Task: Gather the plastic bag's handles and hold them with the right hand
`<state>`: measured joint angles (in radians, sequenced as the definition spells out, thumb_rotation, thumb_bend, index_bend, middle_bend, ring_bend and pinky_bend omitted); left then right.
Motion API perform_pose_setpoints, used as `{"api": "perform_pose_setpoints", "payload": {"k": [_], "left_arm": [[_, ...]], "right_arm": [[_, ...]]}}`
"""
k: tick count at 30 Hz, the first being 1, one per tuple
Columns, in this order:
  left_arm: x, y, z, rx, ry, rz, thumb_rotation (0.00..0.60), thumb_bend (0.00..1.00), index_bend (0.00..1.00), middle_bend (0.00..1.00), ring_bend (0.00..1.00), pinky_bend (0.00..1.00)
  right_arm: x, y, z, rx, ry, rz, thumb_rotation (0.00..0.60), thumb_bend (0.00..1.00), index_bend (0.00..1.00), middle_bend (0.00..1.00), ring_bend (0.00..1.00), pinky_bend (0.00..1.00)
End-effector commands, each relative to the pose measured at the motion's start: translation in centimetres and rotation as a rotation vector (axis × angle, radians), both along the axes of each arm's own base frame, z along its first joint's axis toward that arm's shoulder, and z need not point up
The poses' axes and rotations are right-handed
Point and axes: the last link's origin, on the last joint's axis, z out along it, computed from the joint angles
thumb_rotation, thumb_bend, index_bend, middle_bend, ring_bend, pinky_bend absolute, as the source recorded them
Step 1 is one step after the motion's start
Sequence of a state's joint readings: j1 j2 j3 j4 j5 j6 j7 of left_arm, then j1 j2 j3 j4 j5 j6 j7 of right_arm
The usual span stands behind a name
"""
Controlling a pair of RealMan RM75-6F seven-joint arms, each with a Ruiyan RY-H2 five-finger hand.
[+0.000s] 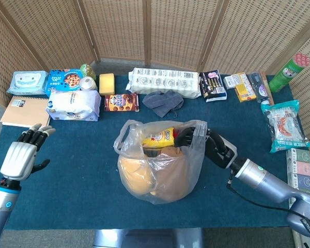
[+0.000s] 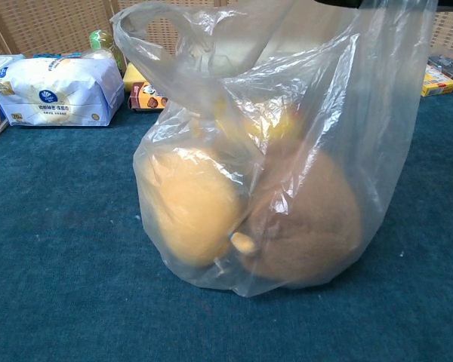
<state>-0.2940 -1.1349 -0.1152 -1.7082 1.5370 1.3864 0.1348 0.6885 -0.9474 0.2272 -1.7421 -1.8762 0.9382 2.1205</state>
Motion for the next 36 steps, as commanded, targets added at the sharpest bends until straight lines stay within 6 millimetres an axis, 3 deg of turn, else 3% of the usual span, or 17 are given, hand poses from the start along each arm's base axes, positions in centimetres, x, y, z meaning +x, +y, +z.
{"api": "perform_pose_setpoints", "payload": {"k": [1,12,19,26,36], "left_arm": [[1.0,1.0,-0.1,-0.007,-0.007,-0.052,0.6,0.14,0.17,0.2,0.12,0.23],[6.4,5.5,-2.0,-0.11,-0.118,-0.246,0.6,0.15,0.16,0.2,0.12,0.25],[10.9,8.2,-4.7,-0.178,-0.137,-0.363,0.6,0.16,0.17,0.2,0.12,0.25],[12.9,9.0,-6.2,-0.204,-0.138,-0.399,0.6,0.16,0.16,0.2,0.12,0.25],[13.8,9.9,-6.6,-0.215,-0.132,-0.407,0.6,0.16,0.16,0.2,0.12,0.25]], "right_arm": [[0.1,0.0,-0.2,-0.005,0.008,0.013,0.175,0.2,0.34,0.32,0.25,0.18],[0.3,0.4,-0.1,-0.017,0.006,0.009,0.174,0.2,0.33,0.32,0.24,0.17],[0.5,0.3,-0.7,-0.002,0.024,-0.001,0.178,0.2,0.33,0.32,0.24,0.17],[2.1,-0.4,-1.8,0.041,-0.009,0.011,0.178,0.2,0.33,0.32,0.25,0.17],[3.9,-0.8,-2.7,0.119,-0.084,-0.018,0.177,0.2,0.33,0.36,0.28,0.21]]}}
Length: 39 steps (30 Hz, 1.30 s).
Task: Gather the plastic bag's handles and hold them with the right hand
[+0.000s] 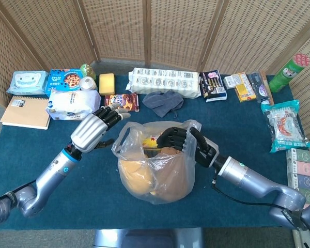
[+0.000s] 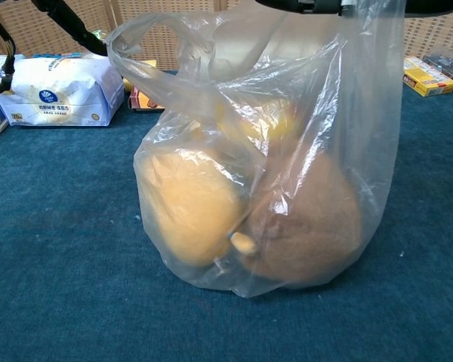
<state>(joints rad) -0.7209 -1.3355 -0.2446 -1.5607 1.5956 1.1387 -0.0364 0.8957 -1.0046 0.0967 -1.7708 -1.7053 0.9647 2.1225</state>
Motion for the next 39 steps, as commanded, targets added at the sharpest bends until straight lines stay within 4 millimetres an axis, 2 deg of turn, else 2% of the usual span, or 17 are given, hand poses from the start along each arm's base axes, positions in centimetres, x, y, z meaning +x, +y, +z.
{"api": "perform_pose_setpoints", "payload": {"k": [1,9,15,20,23,25,30,39], "left_arm": [[0.2,0.4,-0.3,-0.009,0.001,0.001,0.6,0.16,0.16,0.2,0.12,0.25],[1.3,1.3,-1.2,-0.033,-0.016,-0.016,0.6,0.17,0.16,0.2,0.12,0.26],[1.7,1.1,-1.8,-0.078,-0.018,-0.023,0.6,0.16,0.17,0.2,0.13,0.27],[2.1,1.0,-2.9,-0.13,-0.013,-0.023,0.6,0.17,0.17,0.2,0.13,0.27],[3.3,1.2,-4.1,-0.153,-0.058,-0.05,0.6,0.17,0.17,0.21,0.15,0.28],[4.0,1.3,-4.6,-0.155,-0.1,-0.067,0.6,0.18,0.19,0.25,0.19,0.32],[5.6,1.7,-5.1,-0.125,-0.225,-0.112,0.6,0.26,0.42,0.42,0.4,0.44],[6.6,2.1,-3.6,-0.103,-0.369,-0.112,0.6,0.27,0.5,0.51,0.5,0.5]], "right_arm": [[0.2,0.0,-0.2,0.021,-0.013,-0.012,0.178,0.2,0.33,0.36,0.28,0.21],[0.0,0.0,0.1,0.01,-0.007,-0.011,0.178,0.2,0.33,0.36,0.28,0.21],[-0.4,0.0,0.4,-0.001,-0.001,-0.017,0.175,0.2,0.33,0.36,0.28,0.21],[-0.4,0.2,0.6,-0.003,-0.001,-0.014,0.178,0.2,0.33,0.36,0.28,0.2],[-0.5,0.3,0.8,-0.008,0.0,-0.013,0.177,0.2,0.33,0.36,0.28,0.2],[-0.6,0.4,0.9,-0.008,-0.001,-0.013,0.177,0.2,0.33,0.36,0.28,0.2],[-0.8,0.5,1.1,-0.015,0.002,-0.016,0.177,0.2,0.33,0.36,0.28,0.2],[-1.1,0.3,1.5,-0.025,-0.001,-0.033,0.174,0.2,0.33,0.36,0.28,0.2]]}}
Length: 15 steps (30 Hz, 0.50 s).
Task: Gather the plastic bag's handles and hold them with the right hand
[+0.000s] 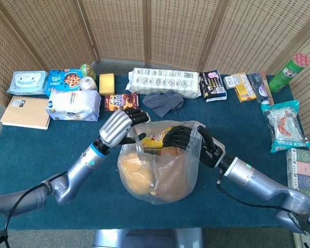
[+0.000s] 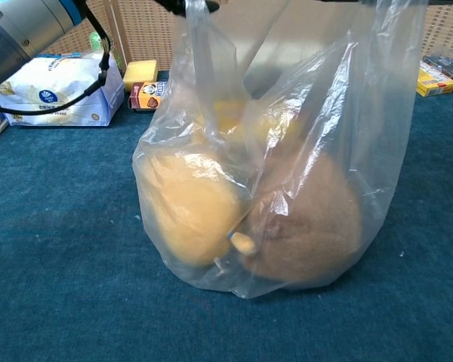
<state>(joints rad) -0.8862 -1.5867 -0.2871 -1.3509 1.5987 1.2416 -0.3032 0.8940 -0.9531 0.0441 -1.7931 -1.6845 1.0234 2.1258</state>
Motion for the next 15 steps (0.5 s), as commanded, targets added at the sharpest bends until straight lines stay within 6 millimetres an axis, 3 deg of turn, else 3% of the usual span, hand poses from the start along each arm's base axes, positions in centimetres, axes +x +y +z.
{"api": "perform_pose_setpoints", "payload": {"k": [1,10,13,15], "left_arm": [[0.2,0.1,0.8,0.017,-0.047,0.0,0.6,0.27,0.5,0.52,0.5,0.51],[1.6,0.3,2.3,0.075,-0.11,-0.038,0.6,0.27,0.51,0.52,0.47,0.5],[2.1,0.3,2.8,0.092,-0.102,-0.053,0.6,0.26,0.5,0.44,0.33,0.45],[2.5,0.4,3.1,0.103,-0.098,-0.059,0.6,0.24,0.47,0.33,0.22,0.34]], "right_arm": [[-0.1,-0.1,0.0,-0.001,0.004,-0.007,0.175,0.2,0.33,0.36,0.28,0.2],[-0.1,-0.1,-0.5,0.004,0.015,-0.006,0.177,0.2,0.33,0.36,0.28,0.19],[0.0,-0.1,-0.6,0.002,0.018,-0.002,0.178,0.2,0.33,0.36,0.28,0.18],[-0.1,-0.1,-0.6,-0.001,0.022,-0.001,0.177,0.2,0.33,0.36,0.28,0.18]]}}
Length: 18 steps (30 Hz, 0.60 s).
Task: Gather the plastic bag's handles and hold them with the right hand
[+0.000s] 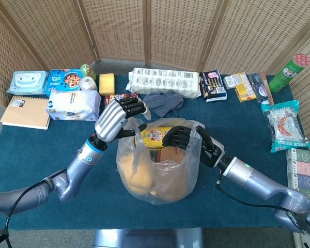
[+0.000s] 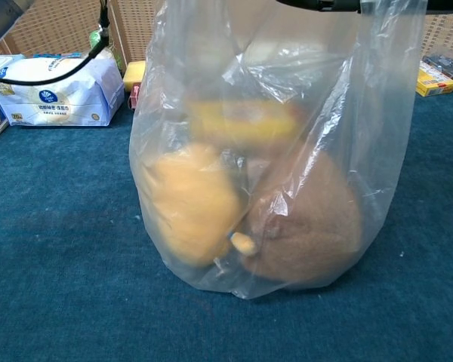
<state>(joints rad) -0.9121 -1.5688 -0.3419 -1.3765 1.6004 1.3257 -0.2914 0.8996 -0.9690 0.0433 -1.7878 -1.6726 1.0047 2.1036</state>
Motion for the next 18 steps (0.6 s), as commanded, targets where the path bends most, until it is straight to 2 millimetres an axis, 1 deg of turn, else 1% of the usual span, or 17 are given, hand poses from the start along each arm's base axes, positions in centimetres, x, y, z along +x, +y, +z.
{"api": "perform_pose_setpoints", "payload": {"k": [1,3,6,10,18], "left_arm": [[0.7,0.1,0.6,0.021,0.005,-0.011,0.6,0.24,0.45,0.3,0.18,0.31],[1.3,0.3,1.0,0.032,0.013,-0.009,0.6,0.22,0.36,0.23,0.09,0.21],[2.3,0.4,1.5,0.033,0.011,-0.003,0.6,0.2,0.28,0.17,0.03,0.15],[3.5,0.5,1.9,0.039,0.019,-0.002,0.6,0.19,0.26,0.16,0.01,0.13],[5.2,0.3,2.2,0.037,0.028,-0.008,0.6,0.18,0.24,0.15,0.01,0.13]], "right_arm": [[0.0,-0.1,-0.1,-0.005,0.007,0.003,0.176,0.2,0.33,0.36,0.28,0.17],[0.0,-0.1,-0.2,-0.006,0.01,0.003,0.177,0.2,0.33,0.36,0.27,0.17],[0.0,-0.1,-0.4,-0.004,0.015,0.006,0.175,0.2,0.33,0.35,0.26,0.16],[0.1,0.0,-0.6,-0.003,0.012,0.011,0.174,0.19,0.33,0.35,0.25,0.14],[0.3,0.0,-0.7,0.0,0.008,0.02,0.173,0.18,0.33,0.34,0.24,0.12]]}}
